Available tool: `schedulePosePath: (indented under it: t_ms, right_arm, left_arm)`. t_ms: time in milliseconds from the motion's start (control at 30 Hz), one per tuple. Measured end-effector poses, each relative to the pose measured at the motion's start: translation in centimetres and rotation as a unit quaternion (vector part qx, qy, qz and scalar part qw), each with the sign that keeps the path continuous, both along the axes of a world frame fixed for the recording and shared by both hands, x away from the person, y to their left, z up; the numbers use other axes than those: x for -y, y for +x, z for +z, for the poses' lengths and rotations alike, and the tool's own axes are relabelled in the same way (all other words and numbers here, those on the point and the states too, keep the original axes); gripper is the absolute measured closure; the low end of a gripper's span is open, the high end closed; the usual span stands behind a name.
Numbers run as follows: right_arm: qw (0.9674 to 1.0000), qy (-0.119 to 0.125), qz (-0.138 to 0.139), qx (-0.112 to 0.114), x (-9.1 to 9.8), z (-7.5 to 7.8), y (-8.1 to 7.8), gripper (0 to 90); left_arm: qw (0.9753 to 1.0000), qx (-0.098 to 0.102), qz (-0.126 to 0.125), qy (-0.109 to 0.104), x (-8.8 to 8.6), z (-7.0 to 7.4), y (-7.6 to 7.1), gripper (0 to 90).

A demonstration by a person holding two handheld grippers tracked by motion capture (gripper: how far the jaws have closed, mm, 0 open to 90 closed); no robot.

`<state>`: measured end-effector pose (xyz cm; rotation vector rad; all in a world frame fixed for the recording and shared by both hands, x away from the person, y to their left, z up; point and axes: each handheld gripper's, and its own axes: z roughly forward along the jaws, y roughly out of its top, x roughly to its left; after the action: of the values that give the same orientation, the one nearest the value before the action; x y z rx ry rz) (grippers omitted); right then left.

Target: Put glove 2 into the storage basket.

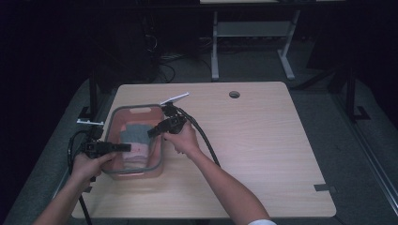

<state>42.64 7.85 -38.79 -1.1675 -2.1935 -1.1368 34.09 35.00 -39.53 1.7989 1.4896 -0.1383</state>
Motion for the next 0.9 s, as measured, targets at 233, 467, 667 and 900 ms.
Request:
schedulePosePath:
  t_ms: [233, 467, 667, 900]
  right_arm:
    - [0.9999, 0.009, 0.001, 0.011, 0.8, 0.6, -0.4, 73.0]
    - [0.9997, 0.014, -0.009, 0.016, 1.9, 1.1, -0.5, 72.5]
    - [0.9995, 0.019, -0.014, 0.019, 2.8, 1.5, -0.5, 71.6]
    - [0.9992, 0.023, -0.023, 0.024, 4.4, 1.9, -0.7, 70.1]
  left_arm:
    - [0.9991, 0.011, -0.005, 0.040, 0.9, 0.5, 0.1, 63.6]
    - [0.9975, 0.026, -0.005, 0.065, 1.0, 1.5, 0.0, 54.5]
    - [0.9971, 0.034, 0.000, 0.067, 0.9, 2.1, 0.1, 51.5]
    - [0.9967, 0.049, 0.000, 0.064, 1.2, 3.4, 0.3, 50.4]
